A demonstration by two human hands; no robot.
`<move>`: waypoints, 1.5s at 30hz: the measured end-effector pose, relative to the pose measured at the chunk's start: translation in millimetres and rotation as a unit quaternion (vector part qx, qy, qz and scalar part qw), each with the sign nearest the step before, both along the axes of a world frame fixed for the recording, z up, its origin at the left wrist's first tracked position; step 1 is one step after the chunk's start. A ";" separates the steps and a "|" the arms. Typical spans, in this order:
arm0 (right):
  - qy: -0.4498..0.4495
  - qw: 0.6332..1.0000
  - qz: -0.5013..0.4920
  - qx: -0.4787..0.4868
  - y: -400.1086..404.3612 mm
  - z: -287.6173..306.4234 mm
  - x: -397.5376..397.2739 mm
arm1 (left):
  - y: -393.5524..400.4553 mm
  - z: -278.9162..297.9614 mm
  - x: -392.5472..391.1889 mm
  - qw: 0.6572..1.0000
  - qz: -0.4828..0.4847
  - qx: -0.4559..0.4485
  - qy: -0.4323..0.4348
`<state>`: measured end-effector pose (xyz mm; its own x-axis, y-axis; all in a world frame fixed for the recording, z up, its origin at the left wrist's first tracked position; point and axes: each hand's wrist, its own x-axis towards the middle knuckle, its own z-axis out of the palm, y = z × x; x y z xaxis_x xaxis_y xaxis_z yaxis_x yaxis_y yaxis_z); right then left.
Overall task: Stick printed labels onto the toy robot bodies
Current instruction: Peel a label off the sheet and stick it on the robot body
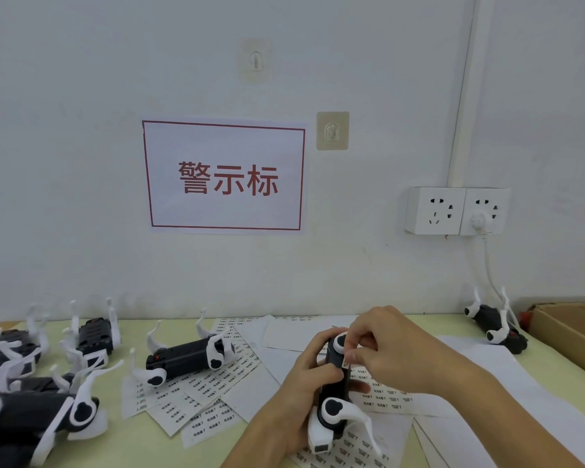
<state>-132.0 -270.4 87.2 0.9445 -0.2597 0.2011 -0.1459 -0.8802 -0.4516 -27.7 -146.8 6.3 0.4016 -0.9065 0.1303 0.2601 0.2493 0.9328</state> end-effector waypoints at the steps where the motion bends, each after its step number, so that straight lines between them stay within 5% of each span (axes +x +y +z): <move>1: -0.002 1.000 0.001 0.003 -0.4 -0.1 0.2 | -0.2 -0.1 0.1 1.000 -0.001 0.000 0.001; 28: -0.004 0.999 -0.018 -0.044 2.1 -3.0 2.5 | -1.2 1.9 -3.6 0.999 0.031 -0.007 0.016; 45: -0.037 0.981 -0.046 -0.186 10.5 -0.2 1.3 | -2.9 -0.9 -3.2 0.999 0.054 -0.004 -0.009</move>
